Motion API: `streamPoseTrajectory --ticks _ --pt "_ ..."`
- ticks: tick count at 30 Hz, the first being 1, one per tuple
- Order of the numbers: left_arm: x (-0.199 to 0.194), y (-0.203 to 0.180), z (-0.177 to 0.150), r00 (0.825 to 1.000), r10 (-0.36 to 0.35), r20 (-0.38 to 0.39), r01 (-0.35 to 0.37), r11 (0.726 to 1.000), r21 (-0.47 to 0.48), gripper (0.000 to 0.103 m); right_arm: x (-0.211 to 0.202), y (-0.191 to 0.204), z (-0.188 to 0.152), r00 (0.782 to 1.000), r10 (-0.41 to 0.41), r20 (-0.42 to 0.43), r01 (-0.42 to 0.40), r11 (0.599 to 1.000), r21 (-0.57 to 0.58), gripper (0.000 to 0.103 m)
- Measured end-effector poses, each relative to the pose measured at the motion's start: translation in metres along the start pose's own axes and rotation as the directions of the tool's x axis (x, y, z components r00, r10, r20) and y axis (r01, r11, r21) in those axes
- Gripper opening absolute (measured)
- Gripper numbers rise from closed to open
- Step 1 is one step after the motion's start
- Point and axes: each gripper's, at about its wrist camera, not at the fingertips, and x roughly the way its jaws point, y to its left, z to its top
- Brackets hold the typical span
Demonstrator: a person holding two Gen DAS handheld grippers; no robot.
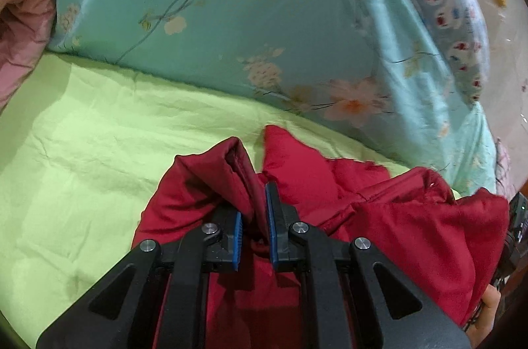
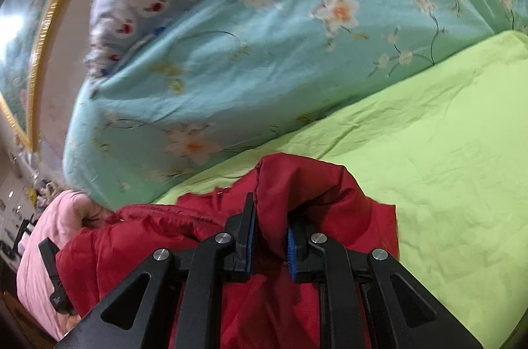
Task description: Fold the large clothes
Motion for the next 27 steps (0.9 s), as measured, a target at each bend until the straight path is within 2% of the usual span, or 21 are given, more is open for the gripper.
streamPoseTrajectory --ticks 4,7,14,16,21,23,24,27 --pt "0.029 0.002 0.007 0.999 0.034 -0.035 -0.034 0.999 0.009 0.010 0.026 -0.005 0.008 0.999 -0.041 -0.004 0.041 0.999 -0.007 0.013" --pt "0.046 0.003 0.013 0.997 0.058 -0.051 -0.057 0.998 0.015 0.010 0.043 -0.009 0.013 0.997 -0.078 -0.006 0.078 0.997 -0.006 0.009" --pt "0.074 0.008 0.016 0.993 0.087 -0.084 -0.087 0.996 0.004 0.010 0.071 -0.017 0.012 0.995 -0.095 -0.036 0.095 0.995 -0.011 0.009" --pt "0.075 0.011 0.015 0.993 0.073 -0.089 -0.074 0.997 -0.010 0.011 0.077 -0.021 0.011 0.994 -0.105 -0.043 0.105 0.994 -0.007 0.009" --pt "0.049 0.017 0.018 0.998 0.023 -0.054 -0.025 0.999 -0.027 0.015 0.094 -0.029 0.011 0.990 -0.124 -0.061 0.125 0.992 0.015 0.008" --pt "0.030 0.018 0.018 0.999 0.019 -0.028 -0.020 1.000 -0.016 0.015 0.096 -0.028 0.013 0.991 -0.123 -0.062 0.124 0.992 0.018 0.009" --pt "0.018 0.019 0.016 1.000 0.008 -0.014 -0.009 1.000 -0.013 0.015 0.096 -0.028 0.014 0.992 -0.114 -0.062 0.116 0.993 0.025 0.014" --pt "-0.015 0.017 0.009 0.999 -0.034 0.018 0.034 0.999 -0.002 0.015 0.094 -0.030 0.015 0.993 -0.103 -0.059 0.106 0.993 0.044 0.014"
